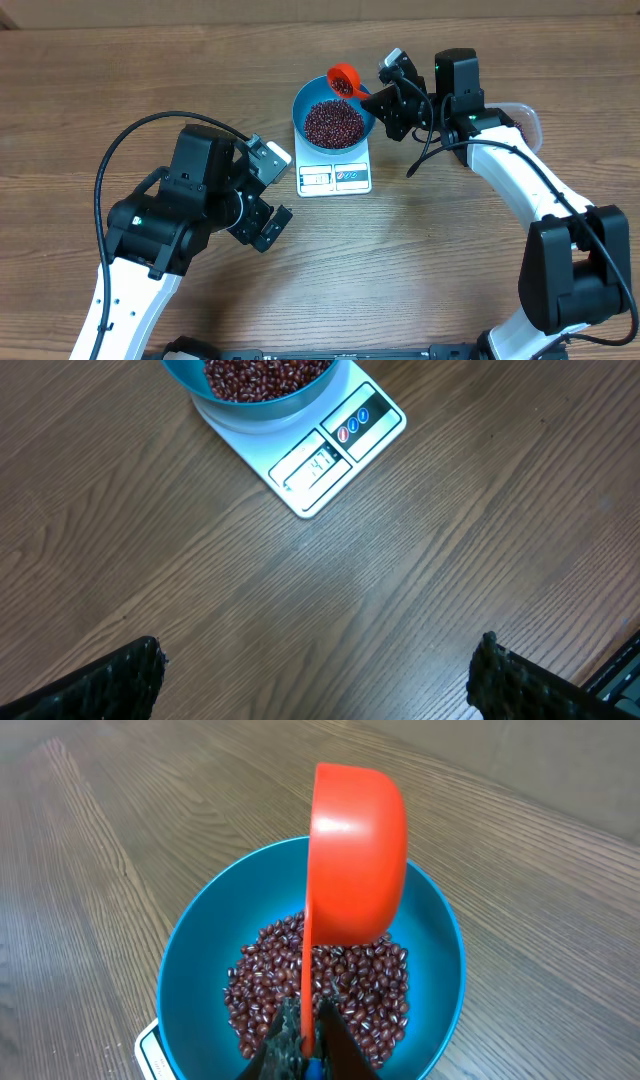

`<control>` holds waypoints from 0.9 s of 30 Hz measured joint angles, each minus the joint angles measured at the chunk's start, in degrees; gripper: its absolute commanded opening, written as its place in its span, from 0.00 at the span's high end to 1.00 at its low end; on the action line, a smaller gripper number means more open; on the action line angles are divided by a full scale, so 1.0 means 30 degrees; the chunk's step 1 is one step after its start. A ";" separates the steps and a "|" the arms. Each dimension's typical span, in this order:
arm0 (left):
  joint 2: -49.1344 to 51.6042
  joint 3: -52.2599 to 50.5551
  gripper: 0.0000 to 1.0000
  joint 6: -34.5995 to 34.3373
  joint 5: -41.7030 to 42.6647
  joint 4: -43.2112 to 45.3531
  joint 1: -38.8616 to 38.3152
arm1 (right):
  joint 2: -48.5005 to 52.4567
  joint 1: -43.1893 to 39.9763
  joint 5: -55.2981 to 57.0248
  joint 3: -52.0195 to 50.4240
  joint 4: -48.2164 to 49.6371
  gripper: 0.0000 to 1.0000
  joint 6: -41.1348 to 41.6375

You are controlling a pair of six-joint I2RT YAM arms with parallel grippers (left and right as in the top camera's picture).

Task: Scoop item into bowl and weigh 150g on scale

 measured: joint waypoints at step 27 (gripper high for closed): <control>-0.0007 0.0000 0.00 -0.0007 0.0000 0.0000 0.0000 | 0.0000 0.0000 -0.1202 0.0000 0.0000 0.96 0.0000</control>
